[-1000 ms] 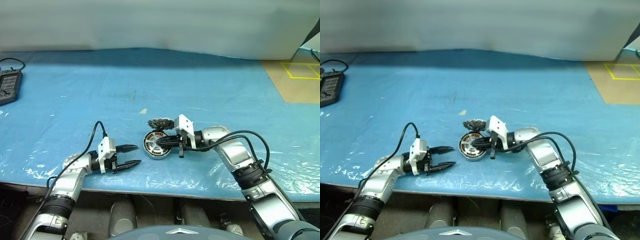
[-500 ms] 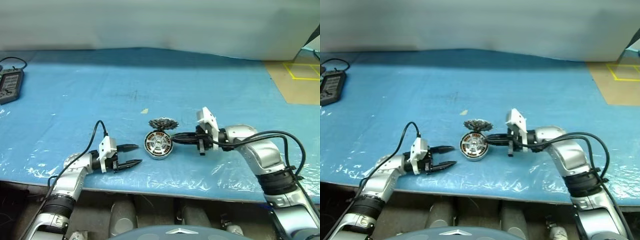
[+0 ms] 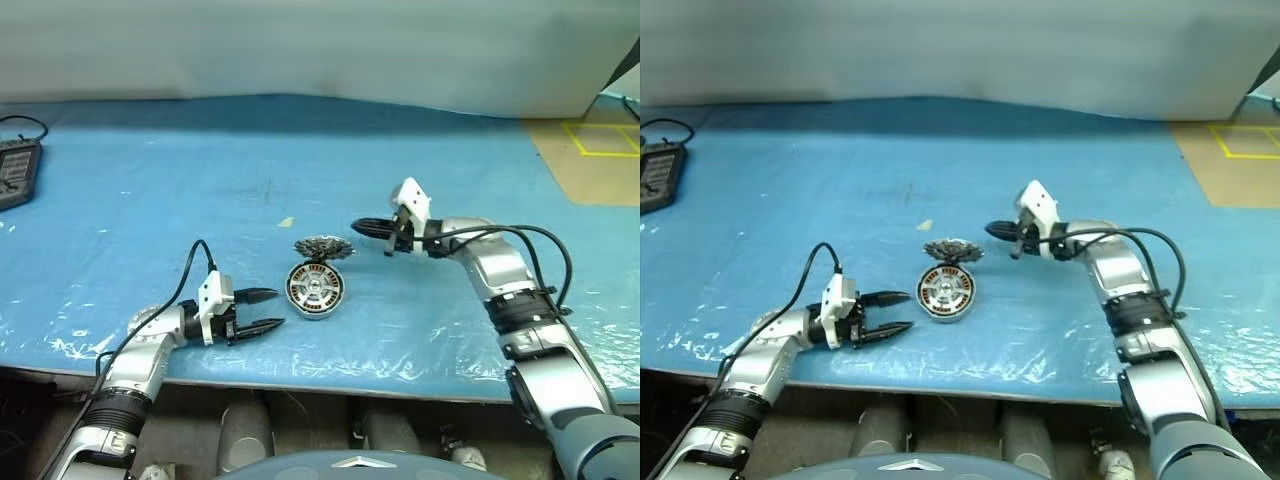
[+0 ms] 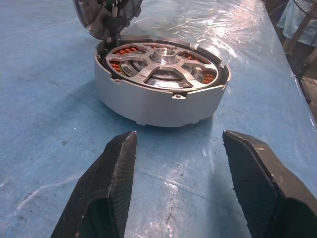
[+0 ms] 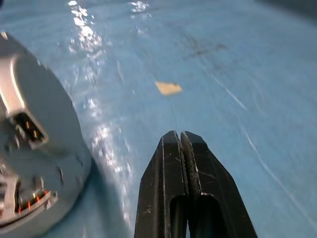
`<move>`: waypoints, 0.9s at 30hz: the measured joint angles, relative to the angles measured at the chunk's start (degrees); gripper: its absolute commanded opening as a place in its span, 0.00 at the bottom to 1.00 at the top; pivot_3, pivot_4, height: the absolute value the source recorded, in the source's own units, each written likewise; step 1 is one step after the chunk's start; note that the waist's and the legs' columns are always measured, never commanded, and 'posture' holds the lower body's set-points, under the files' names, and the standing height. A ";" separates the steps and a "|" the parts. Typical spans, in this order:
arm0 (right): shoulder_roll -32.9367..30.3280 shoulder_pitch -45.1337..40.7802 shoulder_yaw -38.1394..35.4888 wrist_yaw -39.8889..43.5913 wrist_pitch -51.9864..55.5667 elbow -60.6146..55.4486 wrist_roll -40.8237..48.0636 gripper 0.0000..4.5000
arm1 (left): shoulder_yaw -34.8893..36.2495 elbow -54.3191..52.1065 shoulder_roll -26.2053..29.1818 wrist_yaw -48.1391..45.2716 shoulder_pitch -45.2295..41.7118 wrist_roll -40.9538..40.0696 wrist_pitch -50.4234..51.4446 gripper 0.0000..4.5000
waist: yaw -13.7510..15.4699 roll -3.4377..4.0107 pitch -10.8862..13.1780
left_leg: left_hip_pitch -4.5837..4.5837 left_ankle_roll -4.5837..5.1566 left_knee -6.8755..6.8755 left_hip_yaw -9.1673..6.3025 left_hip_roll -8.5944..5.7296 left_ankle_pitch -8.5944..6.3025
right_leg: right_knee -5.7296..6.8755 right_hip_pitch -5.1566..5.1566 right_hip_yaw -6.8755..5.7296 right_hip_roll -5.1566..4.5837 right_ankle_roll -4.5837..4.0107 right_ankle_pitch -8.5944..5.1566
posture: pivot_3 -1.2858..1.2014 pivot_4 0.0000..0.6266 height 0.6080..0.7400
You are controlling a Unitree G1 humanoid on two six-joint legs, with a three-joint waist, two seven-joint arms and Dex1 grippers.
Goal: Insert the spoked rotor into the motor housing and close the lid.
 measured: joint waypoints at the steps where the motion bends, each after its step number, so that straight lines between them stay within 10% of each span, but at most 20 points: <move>1: 0.44 -0.18 0.03 1.03 0.75 -0.39 0.54 0.01 | 0.01 -0.20 0.00 0.15 0.04 0.00 0.03 0.65 | 0.07 0.00 0.00 | -0.02 0.00 0.00 -0.01 0.00 0.00 | 0.00 0.00 -0.03 0.00 -0.01 0.00 | 0.52 0.24 1.00; 13: -0.97 11.99 4.03 7.98 14.52 -21.14 7.66 0.01 | 1.08 -1.98 1.03 1.30 1.86 -0.26 0.92 0.65 | 0.11 0.00 0.00 | 0.08 0.03 0.02 -0.03 0.03 -0.03 | 0.03 0.06 -0.01 0.00 0.00 -0.01 | 0.52 0.24 1.00; 27: 2.22 14.31 7.02 5.20 12.80 -18.43 6.83 0.01 | 1.67 -1.87 1.08 1.58 1.42 -0.80 1.16 0.65 | 0.07 -0.01 -0.01 | 0.16 0.00 0.01 -0.03 0.01 -0.03 | 0.00 0.14 0.01 -0.01 0.01 -0.02 | 0.52 0.24 1.00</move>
